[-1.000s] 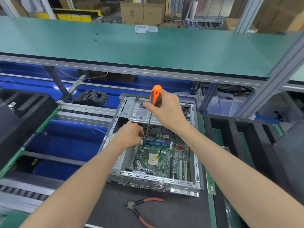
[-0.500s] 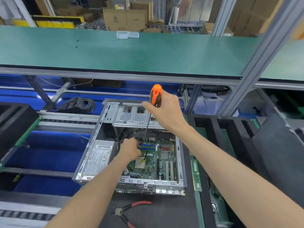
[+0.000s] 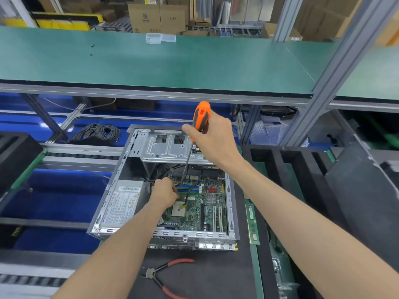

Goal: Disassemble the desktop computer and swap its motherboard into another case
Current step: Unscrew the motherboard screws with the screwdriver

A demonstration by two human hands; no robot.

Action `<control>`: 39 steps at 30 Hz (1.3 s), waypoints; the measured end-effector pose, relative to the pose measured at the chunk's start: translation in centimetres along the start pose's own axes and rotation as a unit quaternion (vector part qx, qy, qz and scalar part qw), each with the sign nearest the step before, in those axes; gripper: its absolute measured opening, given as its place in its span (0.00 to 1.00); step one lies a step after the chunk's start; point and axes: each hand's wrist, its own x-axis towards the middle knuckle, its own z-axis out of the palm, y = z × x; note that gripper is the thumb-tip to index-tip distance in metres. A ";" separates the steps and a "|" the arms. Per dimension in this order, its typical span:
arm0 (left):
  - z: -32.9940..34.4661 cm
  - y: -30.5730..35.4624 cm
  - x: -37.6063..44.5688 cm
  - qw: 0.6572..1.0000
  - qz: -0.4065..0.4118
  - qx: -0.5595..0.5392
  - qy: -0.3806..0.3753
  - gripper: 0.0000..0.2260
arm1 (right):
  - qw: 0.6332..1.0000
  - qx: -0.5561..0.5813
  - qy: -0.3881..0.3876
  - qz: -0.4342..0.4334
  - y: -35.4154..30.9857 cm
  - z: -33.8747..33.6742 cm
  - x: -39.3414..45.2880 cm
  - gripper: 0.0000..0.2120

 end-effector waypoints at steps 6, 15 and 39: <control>-1.2 0.6 0.8 0.946 -0.111 -0.303 -0.035 0.13 | 0.998 -0.036 0.045 -0.023 -0.1 -1.4 0.8 0.19; -1.7 3.1 -1.2 0.957 -0.086 -0.243 -0.130 0.08 | 0.997 -0.067 0.031 -0.019 0.9 -1.5 0.3 0.20; 3.8 4.1 0.4 0.982 0.144 0.096 -0.076 0.20 | 0.997 -0.064 0.024 0.022 4.0 -0.8 -0.8 0.19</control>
